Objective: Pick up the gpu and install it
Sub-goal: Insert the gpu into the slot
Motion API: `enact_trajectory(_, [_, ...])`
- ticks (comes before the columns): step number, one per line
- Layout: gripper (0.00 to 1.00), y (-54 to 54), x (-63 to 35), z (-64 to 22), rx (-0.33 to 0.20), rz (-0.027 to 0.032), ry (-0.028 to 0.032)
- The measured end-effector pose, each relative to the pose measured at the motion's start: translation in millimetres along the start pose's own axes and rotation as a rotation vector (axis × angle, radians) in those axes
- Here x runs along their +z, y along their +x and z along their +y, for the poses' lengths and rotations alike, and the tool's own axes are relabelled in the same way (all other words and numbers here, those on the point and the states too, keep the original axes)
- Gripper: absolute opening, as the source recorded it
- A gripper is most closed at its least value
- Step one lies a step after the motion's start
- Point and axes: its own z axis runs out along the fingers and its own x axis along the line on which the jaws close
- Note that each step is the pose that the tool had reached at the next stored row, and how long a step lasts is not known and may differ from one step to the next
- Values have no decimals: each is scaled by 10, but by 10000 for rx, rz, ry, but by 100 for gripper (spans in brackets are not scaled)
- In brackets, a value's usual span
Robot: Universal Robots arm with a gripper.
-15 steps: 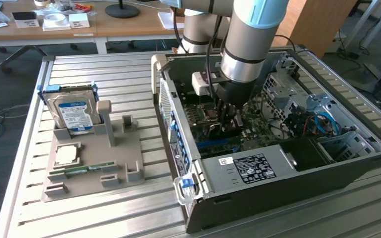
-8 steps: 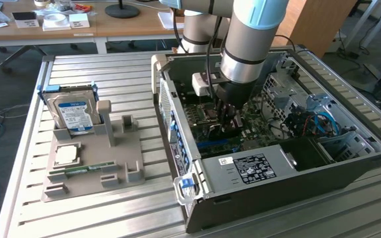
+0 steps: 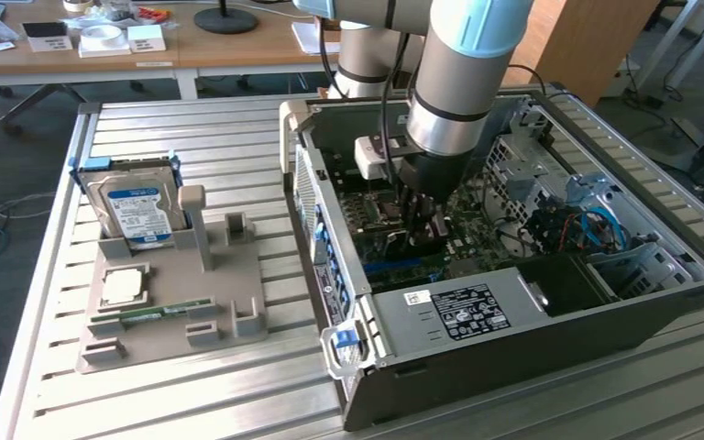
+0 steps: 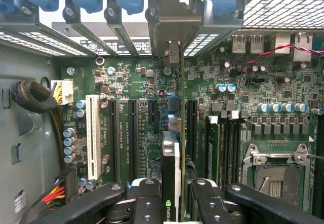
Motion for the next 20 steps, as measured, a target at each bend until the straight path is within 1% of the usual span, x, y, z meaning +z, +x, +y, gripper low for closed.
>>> enact_trajectory(13, [27, 15, 9, 0, 0, 1, 0])
enact_trajectory(20, [27, 16, 41, 1, 0, 0, -1])
